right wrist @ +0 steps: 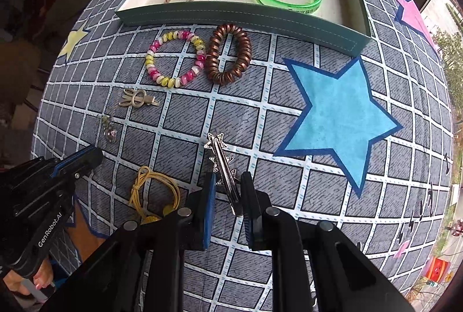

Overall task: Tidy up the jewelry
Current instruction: 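Grasp the silver spiky barrette with the right tool while the left tool grasps the heart pendant, then carry the barrette and heart pendant into the white tray and open both tools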

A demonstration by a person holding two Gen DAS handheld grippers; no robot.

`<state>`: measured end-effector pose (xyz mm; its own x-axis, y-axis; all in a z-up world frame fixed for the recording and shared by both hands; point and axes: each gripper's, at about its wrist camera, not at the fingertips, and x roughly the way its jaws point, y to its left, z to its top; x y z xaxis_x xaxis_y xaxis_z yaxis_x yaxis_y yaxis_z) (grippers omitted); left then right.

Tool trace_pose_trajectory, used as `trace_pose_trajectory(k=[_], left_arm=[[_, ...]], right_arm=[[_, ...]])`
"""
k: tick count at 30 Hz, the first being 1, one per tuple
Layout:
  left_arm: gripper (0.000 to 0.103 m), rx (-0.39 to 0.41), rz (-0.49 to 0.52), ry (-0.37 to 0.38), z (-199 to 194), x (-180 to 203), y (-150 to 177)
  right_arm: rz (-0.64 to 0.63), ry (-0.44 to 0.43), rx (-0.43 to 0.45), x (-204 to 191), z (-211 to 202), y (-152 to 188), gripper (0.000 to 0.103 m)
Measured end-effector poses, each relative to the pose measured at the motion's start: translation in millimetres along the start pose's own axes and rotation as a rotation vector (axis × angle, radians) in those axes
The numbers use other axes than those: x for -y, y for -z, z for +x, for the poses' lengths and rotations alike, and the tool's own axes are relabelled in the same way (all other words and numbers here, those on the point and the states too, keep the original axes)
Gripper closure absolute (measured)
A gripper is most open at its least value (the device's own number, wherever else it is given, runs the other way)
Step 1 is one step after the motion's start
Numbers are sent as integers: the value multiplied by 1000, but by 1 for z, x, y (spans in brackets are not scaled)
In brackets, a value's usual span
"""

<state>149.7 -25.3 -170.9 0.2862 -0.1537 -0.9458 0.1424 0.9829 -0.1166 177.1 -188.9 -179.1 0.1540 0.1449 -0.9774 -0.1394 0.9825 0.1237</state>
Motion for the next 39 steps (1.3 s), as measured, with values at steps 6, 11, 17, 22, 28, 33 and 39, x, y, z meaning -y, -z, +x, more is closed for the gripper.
trace_pose_trajectory(k=[6, 11, 17, 22, 28, 33, 39], left_arm=[[88, 13, -67, -17, -8, -16, -5], [87, 5, -174, -2, -15, -31, -12], [0, -23, -166, -68, -6, -27, -9], [0, -8, -157, -144, 9, -20, -16], [12, -46, -170, -153, 42, -11, -39], [32, -27, -155, -144, 50, -4, -36], [72, -3, -111, -91, 47, 5, -27]], right_arm=[[32, -25, 7, 8, -7, 6, 84], [66, -52, 8, 9, -9, 5, 84], [78, -69, 21, 16, -17, 8, 84], [95, -73, 26, 22, -22, 10, 84], [103, -74, 25, 22, -22, 12, 84], [113, -78, 32, 24, -25, 12, 84], [124, -85, 40, 27, -28, 12, 84]])
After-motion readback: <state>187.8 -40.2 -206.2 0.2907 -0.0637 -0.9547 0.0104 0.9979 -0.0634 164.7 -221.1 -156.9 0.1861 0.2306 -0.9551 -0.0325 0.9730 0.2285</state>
